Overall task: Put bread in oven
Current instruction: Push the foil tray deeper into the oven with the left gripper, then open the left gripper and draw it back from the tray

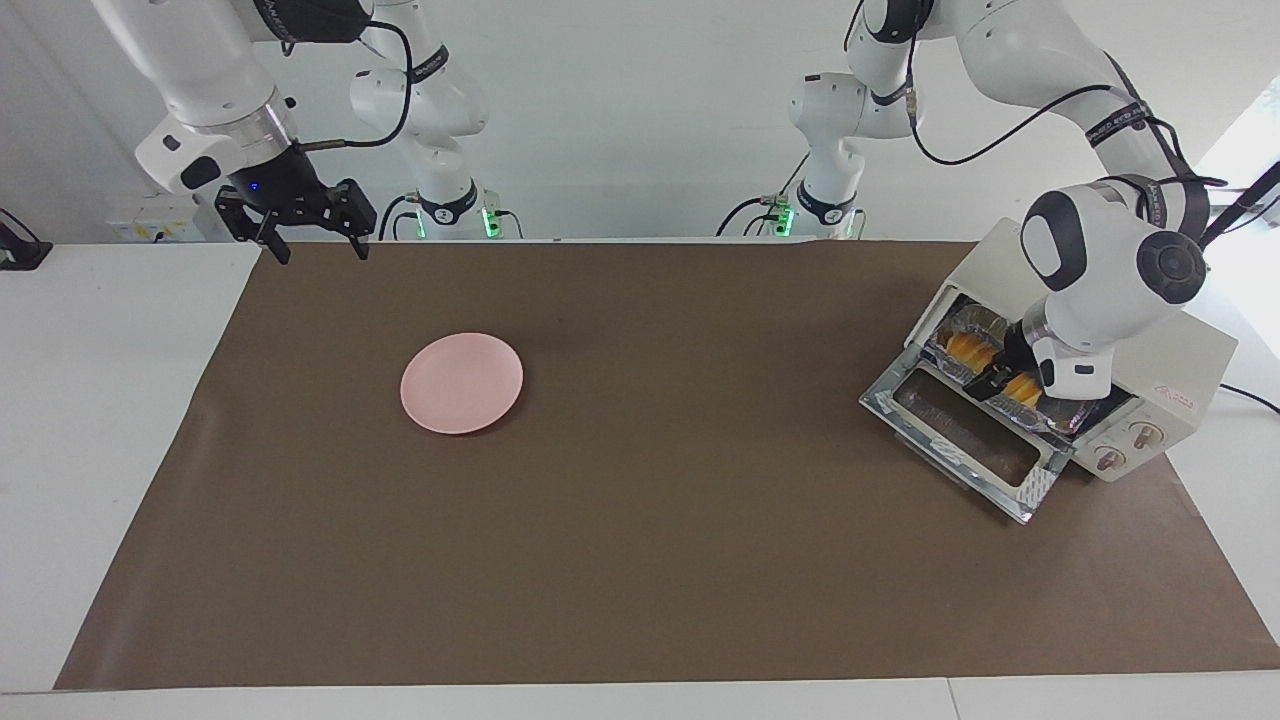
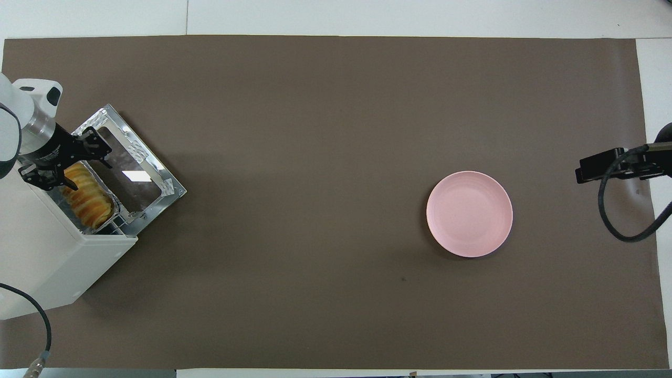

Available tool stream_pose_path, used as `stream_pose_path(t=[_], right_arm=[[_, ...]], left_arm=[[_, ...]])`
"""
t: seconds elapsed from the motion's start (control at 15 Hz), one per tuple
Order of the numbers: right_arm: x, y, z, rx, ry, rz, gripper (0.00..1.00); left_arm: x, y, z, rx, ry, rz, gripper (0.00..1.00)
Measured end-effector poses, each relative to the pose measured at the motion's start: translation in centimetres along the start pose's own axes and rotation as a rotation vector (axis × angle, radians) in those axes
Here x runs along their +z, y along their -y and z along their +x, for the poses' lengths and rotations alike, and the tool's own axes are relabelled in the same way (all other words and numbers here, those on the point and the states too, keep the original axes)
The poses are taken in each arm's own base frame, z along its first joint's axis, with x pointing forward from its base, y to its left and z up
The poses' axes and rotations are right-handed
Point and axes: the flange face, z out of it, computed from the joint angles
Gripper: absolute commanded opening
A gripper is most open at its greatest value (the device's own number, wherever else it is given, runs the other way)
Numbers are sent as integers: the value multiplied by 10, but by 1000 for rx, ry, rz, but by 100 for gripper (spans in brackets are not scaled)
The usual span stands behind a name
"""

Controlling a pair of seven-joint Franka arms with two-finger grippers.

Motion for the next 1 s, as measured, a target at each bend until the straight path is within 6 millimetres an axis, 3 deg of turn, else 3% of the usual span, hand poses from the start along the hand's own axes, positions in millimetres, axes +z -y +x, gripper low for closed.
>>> stream_pose_path(t=[0.53,0.8,1.0], right_arm=[[0,0,0,0,0,0,100],[0,0,0,0,0,0,100],[0,0,0,0,0,0,100]], left_arm=[[-14,-19,-10,36,-29,-8,100],[-50,-35,-23,78,-90,-45,100],[-88,-28,-31,152,-148,-88,100]])
